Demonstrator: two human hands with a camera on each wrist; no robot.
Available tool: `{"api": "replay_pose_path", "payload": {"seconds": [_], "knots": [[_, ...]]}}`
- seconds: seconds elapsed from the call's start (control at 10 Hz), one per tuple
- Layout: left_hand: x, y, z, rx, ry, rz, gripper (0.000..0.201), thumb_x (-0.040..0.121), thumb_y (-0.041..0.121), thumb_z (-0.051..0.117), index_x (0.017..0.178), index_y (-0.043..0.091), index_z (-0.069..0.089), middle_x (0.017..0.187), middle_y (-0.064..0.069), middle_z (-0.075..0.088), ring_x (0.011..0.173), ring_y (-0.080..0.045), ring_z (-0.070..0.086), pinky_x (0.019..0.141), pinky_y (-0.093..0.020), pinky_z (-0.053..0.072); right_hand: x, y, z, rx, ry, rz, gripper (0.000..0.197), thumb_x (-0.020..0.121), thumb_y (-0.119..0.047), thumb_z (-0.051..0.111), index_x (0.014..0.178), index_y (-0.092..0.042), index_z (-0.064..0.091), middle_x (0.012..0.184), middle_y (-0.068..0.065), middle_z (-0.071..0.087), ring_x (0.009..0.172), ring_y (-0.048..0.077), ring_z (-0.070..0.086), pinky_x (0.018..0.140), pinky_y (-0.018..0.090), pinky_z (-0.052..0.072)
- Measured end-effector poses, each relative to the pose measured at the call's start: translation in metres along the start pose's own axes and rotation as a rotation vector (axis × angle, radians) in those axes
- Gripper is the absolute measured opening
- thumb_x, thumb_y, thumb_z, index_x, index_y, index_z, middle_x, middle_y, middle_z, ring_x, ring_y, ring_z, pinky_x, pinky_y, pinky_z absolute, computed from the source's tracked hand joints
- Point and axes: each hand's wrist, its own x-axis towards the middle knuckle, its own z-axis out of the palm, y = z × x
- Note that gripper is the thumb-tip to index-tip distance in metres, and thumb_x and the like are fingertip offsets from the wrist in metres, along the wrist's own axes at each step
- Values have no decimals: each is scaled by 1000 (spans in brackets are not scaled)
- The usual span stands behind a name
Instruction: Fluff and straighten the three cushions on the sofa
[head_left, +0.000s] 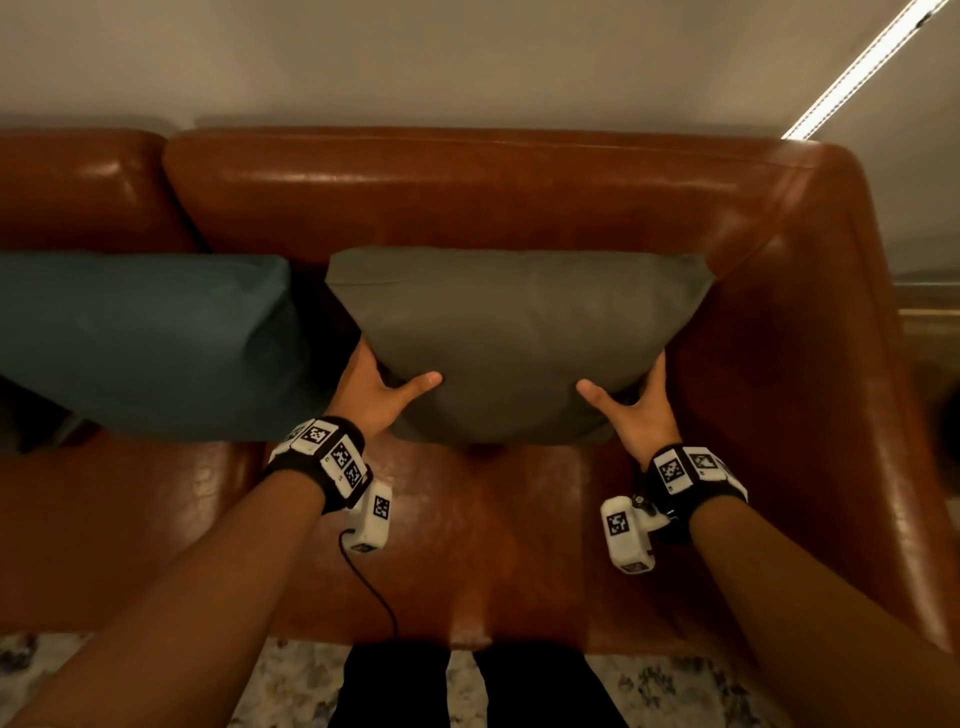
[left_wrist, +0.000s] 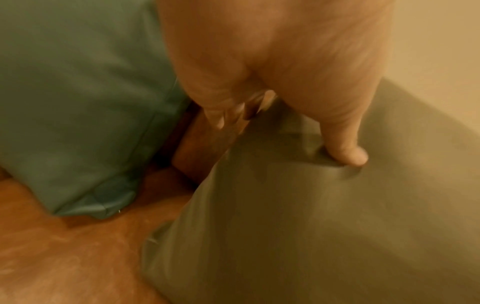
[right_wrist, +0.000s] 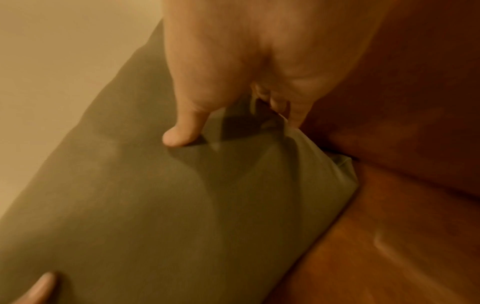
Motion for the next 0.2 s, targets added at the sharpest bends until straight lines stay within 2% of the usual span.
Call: {"api": "replay_pose_path", "payload": {"seconds": [0.1, 0.2], "knots": [[-10, 2, -10, 79, 24, 34, 105, 76, 48, 88, 159, 35, 26, 162, 4, 37, 147, -15, 37, 120, -38, 33, -16, 2, -2, -142, -7, -14, 104, 83, -56, 78, 164, -38, 15, 161, -12, 42, 146, 12, 42, 119, 41, 39], [-27, -3, -21, 158, 24, 53, 106, 81, 56, 81, 163, 38, 16, 171, 3, 23, 156, -19, 24, 124, -39, 25, -31, 7, -7, -297, -23, 5, 92, 92, -54, 69, 165, -30, 18, 165, -4, 37, 151, 19, 37, 121, 41, 35]]}}
